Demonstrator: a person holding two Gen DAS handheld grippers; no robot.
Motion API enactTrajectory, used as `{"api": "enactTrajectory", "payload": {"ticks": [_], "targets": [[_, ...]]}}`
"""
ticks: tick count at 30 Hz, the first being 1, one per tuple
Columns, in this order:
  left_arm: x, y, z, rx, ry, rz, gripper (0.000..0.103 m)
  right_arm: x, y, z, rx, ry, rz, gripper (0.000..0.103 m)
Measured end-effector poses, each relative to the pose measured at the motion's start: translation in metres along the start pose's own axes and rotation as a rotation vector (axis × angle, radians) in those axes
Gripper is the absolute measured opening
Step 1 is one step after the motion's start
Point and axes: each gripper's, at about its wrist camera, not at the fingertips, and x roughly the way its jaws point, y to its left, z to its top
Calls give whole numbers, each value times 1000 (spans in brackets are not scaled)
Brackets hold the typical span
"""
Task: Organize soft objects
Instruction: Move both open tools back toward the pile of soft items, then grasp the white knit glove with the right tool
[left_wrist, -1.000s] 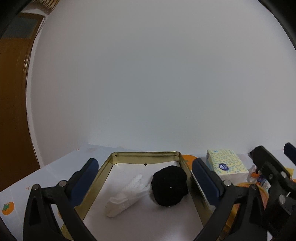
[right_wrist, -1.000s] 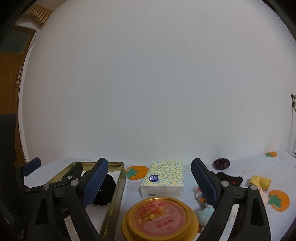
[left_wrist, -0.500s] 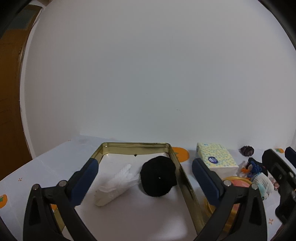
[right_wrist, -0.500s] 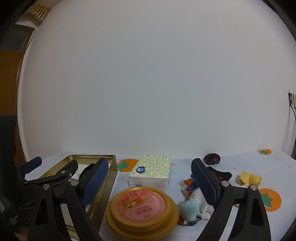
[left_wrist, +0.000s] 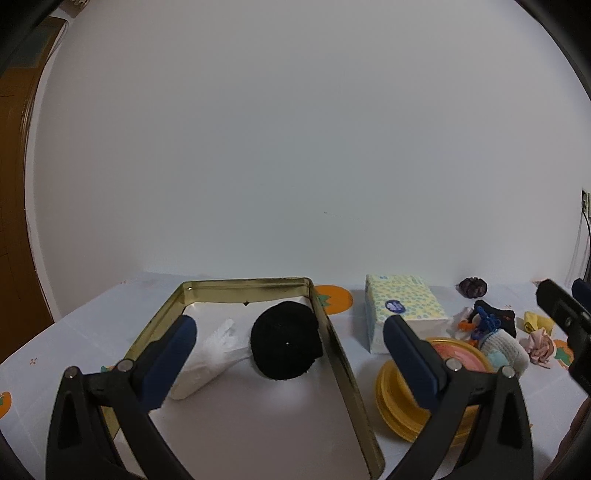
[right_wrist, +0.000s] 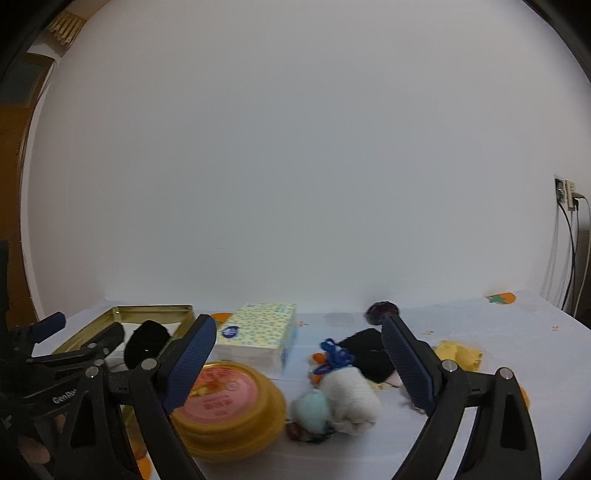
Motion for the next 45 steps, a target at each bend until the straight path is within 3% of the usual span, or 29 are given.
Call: {"api": "enactTrajectory", "payload": {"ticks": [7,20,30,31,33,35,41,45], "targets": [[-6,-14,-2,13,11,-41,103,-5,-35,2,6,4,-70,93],[-18,-70,-4,107,33,-196,103,-13,-119,1,65,42,-257,93],[-25,-106,-5,153,45,-250,103,-4,-168,-3,140,167,-309,92],[-25,-108,-5,157,47,-253,103,-3,-171,-4,155,180,-292,91],[-26,-114,-6,173,51,-258,103,-2,-171,-4,182,197,-220,67],[-29,-116,-6,184,44,-257,103,4,-162,-5,176,237,-132,58],[-32,-109,-7,143,51,-271,103,32,-120,-6,152,348,147,57],[-27,-101,-6,95,74,-267,103,71,-92,-15,94,482,182,57]]}}
